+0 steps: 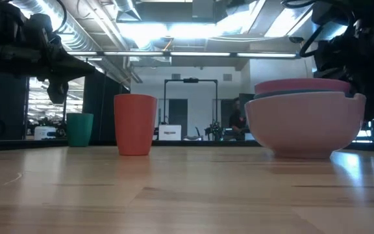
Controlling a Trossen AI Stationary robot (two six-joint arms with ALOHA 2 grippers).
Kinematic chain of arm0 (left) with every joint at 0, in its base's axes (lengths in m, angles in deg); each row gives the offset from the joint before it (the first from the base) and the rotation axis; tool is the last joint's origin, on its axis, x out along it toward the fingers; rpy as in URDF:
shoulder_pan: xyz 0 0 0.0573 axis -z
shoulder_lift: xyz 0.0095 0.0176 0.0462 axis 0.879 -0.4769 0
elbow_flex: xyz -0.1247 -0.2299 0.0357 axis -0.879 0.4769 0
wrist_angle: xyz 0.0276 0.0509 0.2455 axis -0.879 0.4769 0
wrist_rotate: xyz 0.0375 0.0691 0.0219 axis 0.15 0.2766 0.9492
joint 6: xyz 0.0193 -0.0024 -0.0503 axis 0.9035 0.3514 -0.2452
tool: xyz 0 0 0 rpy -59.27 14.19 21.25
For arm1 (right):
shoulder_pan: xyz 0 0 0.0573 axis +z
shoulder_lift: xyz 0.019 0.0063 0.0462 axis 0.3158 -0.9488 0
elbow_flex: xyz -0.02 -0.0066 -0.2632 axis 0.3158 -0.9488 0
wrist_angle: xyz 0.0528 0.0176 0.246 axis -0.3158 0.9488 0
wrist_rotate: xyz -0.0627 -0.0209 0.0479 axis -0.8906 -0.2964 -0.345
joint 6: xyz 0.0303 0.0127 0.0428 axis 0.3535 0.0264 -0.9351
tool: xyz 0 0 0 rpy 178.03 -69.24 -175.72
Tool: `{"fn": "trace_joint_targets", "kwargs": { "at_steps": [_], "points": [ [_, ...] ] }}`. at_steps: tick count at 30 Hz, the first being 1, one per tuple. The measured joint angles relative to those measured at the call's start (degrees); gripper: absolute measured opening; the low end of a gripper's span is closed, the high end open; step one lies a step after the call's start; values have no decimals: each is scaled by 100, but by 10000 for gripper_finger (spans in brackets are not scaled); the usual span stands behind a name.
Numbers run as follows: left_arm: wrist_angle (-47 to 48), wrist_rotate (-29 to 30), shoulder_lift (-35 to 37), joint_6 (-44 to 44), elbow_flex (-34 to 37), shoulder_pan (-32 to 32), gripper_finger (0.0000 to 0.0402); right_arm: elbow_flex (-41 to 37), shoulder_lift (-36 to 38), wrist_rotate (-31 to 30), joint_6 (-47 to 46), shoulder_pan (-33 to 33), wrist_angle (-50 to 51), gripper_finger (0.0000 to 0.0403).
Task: Nest bowls inside each other
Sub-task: Adjust the stacked bowls to the center of the table
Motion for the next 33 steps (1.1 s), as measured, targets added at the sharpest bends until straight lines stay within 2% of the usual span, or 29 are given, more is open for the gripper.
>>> {"fn": "trace_joint_targets", "kwargs": {
  "at_steps": [7, 19, 33],
  "points": [
    [0, 0, 2, 65, 0, 0, 0, 6, -79, -34, 0, -3, -179, 0],
    [1, 0, 2, 64, 0, -1, 0, 12, -875, -44, 84, -3, -1032, 0],
    [2, 0, 2, 195, 0, 0, 0, 874, -1740, -316, 908, -447, -1180, 0]
  ]
}}
